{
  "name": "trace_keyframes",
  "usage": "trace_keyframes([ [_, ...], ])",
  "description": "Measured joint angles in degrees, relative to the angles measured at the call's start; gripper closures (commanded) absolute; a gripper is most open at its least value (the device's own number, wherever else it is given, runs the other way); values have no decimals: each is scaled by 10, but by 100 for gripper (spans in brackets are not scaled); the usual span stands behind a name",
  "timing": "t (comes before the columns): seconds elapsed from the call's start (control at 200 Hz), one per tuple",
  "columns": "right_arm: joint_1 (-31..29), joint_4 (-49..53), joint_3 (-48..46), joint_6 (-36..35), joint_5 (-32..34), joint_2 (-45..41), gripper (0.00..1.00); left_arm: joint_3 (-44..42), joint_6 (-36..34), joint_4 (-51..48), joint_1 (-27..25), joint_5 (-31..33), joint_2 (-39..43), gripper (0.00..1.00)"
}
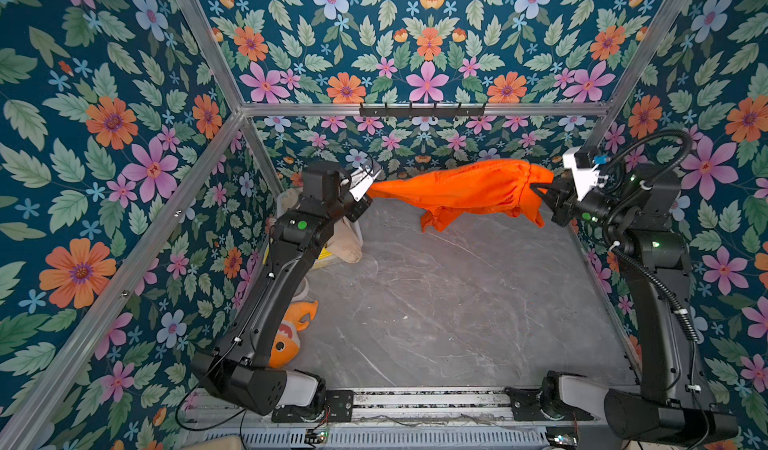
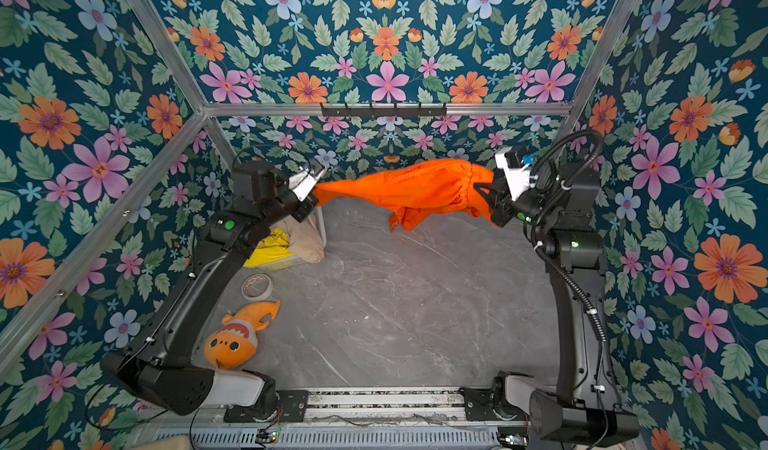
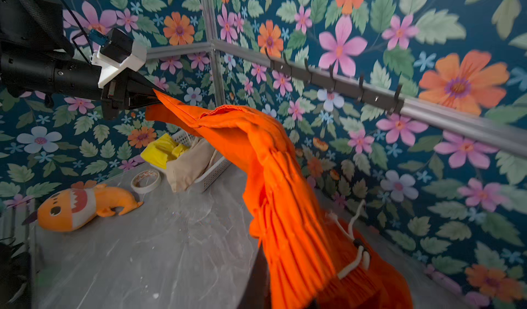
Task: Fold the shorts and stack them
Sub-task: 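Lower the stretched shorts onto the table with both grippers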
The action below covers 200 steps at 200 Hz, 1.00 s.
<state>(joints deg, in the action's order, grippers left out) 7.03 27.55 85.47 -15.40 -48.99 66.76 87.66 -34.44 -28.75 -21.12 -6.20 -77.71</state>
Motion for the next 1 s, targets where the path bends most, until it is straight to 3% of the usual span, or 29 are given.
trace_keyframes([
  [0.18, -17, 33, -235, -21, 10, -117, 100, -170, -8, -22, 0, -9, 64, 100],
  [0.32, -74, 71, -322, -21, 16, -153, 100, -234, -17, -31, 0, -13, 78, 100],
  [0.485, -145, 129, -331, -69, 54, -160, 100, -257, -34, -52, -4, -36, 69, 100],
  [0.695, -191, 233, -321, -216, 104, -163, 100, -312, -63, -62, -41, -52, 92, 98],
  [0.86, -194, 241, -325, -272, 172, -156, 100, -347, -45, -54, -42, -20, 99, 99],
  [1.0, -176, 194, -262, -294, 214, -68, 100, -318, -12, -20, -44, -13, 54, 99],
])
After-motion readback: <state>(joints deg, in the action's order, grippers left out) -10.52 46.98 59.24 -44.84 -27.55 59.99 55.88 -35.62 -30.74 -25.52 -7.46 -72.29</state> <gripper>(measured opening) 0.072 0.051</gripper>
